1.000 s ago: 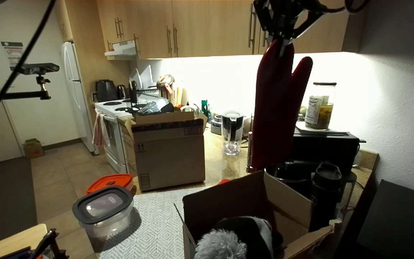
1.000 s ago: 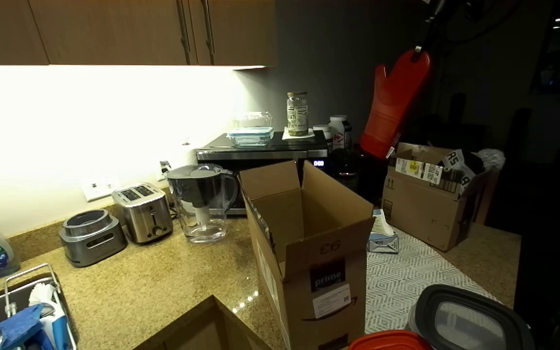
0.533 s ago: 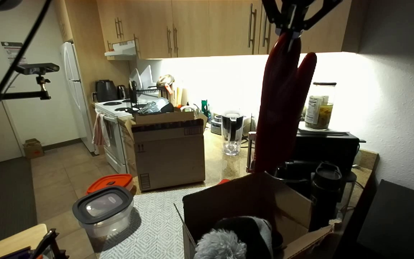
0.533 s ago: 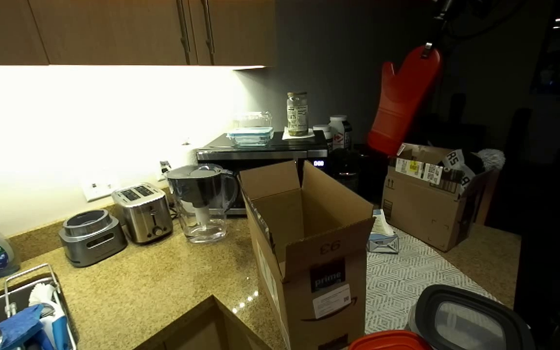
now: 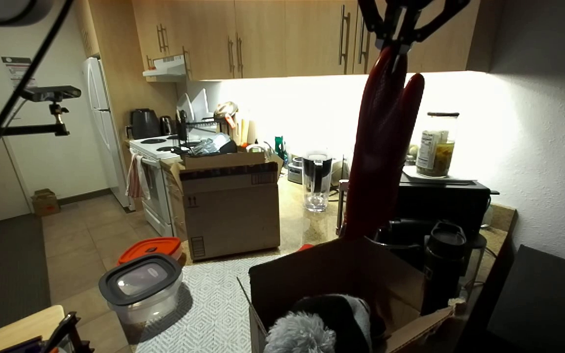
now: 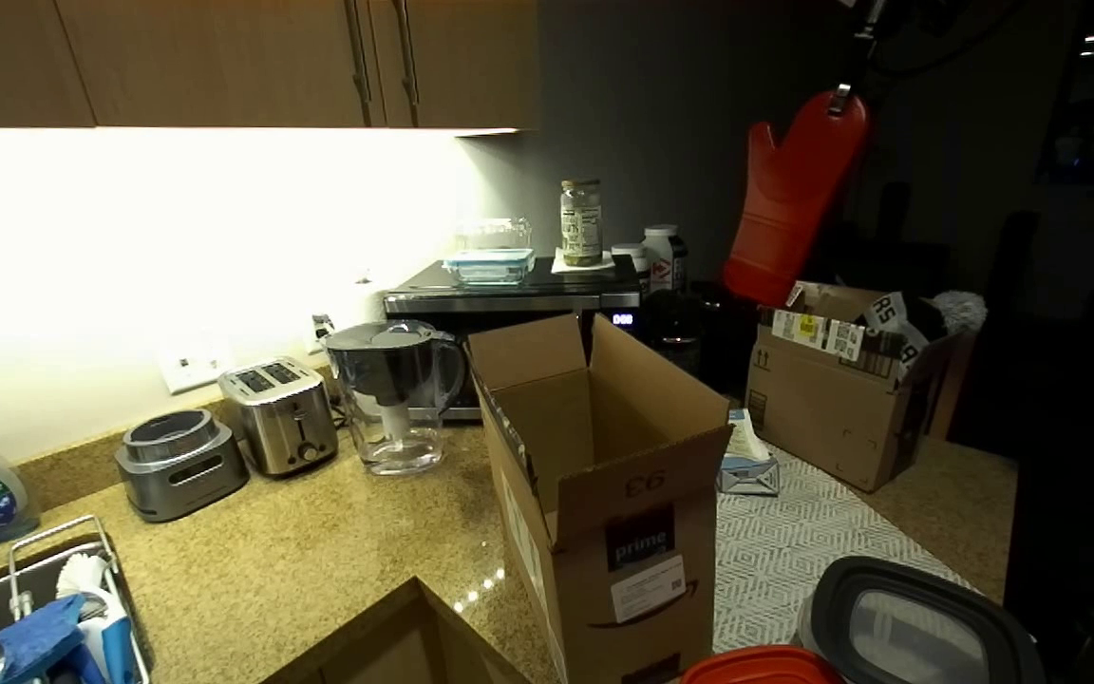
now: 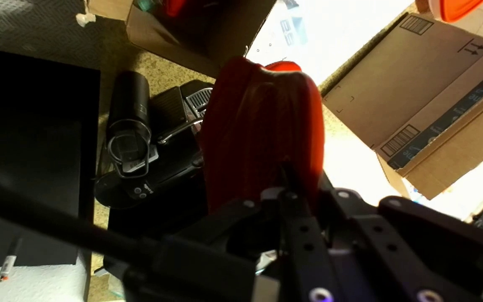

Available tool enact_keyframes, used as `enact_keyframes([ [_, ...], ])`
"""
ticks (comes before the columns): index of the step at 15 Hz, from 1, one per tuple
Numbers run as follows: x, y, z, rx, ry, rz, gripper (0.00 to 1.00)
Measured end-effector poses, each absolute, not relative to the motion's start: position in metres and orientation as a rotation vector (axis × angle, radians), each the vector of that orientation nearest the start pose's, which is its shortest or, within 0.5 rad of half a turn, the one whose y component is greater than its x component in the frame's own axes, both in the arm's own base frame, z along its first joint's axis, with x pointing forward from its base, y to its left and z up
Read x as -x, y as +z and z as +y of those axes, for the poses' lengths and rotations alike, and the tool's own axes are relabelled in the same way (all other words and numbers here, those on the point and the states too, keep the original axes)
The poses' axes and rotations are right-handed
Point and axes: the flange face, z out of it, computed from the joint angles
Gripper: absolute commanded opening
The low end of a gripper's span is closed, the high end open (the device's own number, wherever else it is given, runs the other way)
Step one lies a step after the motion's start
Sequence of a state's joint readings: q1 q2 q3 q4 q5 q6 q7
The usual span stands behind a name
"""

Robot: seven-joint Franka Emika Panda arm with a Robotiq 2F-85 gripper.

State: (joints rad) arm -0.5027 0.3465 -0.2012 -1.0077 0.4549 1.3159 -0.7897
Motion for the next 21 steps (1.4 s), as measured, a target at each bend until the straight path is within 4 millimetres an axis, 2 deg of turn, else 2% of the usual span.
enact_keyframes([
  [5,-0.522,0.671,-0.338,2.805,-0.312,-0.368,0.02],
  [15,-0.499,0.67,-0.37,2.897,-0.245,-0.498,0.02],
  [21,-0.495,0.668,-0.375,2.921,-0.204,-0.608,0.02],
])
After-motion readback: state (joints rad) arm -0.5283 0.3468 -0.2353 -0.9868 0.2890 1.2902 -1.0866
